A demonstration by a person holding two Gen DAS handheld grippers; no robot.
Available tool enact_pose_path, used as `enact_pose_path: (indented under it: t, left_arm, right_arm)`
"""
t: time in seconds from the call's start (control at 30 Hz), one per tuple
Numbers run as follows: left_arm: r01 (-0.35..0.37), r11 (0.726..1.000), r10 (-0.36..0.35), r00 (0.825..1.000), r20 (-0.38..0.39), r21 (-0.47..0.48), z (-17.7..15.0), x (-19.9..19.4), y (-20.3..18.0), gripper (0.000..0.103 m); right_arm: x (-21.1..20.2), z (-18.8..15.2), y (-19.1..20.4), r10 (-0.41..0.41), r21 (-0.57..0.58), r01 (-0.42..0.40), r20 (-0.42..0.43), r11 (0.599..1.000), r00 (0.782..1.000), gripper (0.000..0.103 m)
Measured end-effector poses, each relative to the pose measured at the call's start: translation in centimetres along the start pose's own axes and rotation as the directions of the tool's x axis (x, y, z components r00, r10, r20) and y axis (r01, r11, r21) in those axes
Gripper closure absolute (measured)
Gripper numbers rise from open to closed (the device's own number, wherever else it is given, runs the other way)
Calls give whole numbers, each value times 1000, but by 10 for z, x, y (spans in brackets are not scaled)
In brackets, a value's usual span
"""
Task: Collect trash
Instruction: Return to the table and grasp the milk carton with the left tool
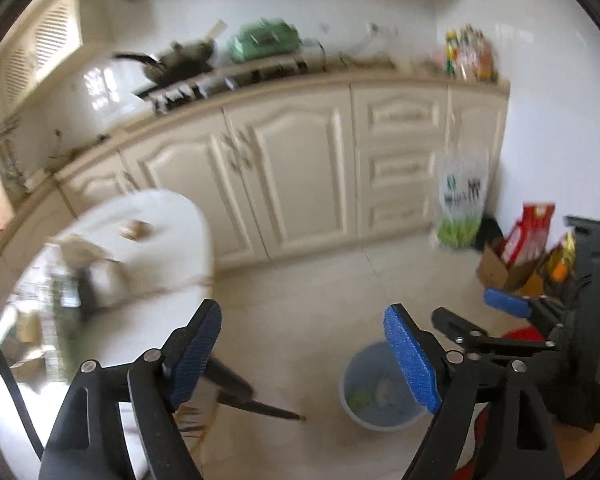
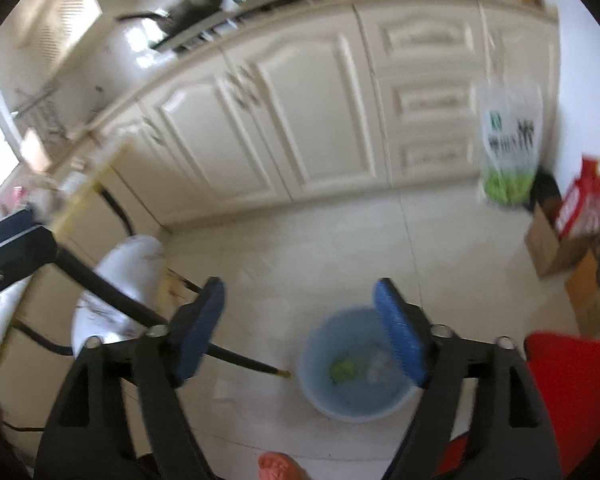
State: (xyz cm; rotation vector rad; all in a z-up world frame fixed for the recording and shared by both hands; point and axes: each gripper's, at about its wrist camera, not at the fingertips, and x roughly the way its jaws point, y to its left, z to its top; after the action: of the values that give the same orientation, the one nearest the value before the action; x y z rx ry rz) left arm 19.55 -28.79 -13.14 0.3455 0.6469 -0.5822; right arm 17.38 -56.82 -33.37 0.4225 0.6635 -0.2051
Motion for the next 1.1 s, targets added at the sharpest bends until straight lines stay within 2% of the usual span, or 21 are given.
enact_pose_path:
  t: [0.07, 0.1, 0.17, 0.23, 0.37, 0.53, 0.7, 0.8, 0.9, 1.0, 1.1]
  left_arm:
    - [-23, 999, 24, 998, 50, -22, -5, -33, 16, 19]
    - [-37, 999, 40, 997, 70, -37, -8, -48, 26, 12]
    - [-71, 995, 79, 990, 117, -73, -19, -80, 49, 6]
    - [-108, 988, 123, 981, 147, -106, -33, -108, 67, 6]
    - [-171, 971, 198, 967, 162, -165, -62, -153, 109, 5]
    - [-276, 933, 314, 939, 143, -232, -103, -192, 166, 1]
    - [-381, 885, 414, 907, 79, -269, -132, -203, 213, 1]
    - [-414, 867, 442, 896, 46, -279, -141, -205, 240, 1]
    - [-449, 845, 470, 883, 0, -291, -151, -197, 265, 1]
    - [-436, 843, 451, 892, -30, -316, -152, -182, 281, 1]
    - [-405, 851, 415, 909, -45, -335, -156, -169, 296, 1]
  right_arm:
    - [-27, 13, 29, 34, -49, -32, 52, 998, 998, 17]
    - [-39, 20, 46, 46, -74, -40, 79, 996, 996, 16]
    - [-55, 29, 75, 69, -118, -56, 107, 991, 992, 9]
    - [-67, 35, 111, 110, -169, -86, 138, 982, 984, 7]
    - [-73, 42, 181, 178, -259, -137, 144, 956, 973, 6]
    - [-52, 41, 271, 246, -370, -201, 78, 907, 966, 6]
    - [-3, 27, 336, 261, -437, -246, -28, 865, 965, 8]
    - [30, 20, 361, 246, -445, -258, -86, 858, 965, 21]
    - [52, 19, 372, 241, -456, -266, -114, 849, 964, 27]
    - [74, 19, 390, 217, -493, -250, -124, 833, 968, 29]
    - [98, 25, 394, 189, -490, -237, -146, 839, 971, 30]
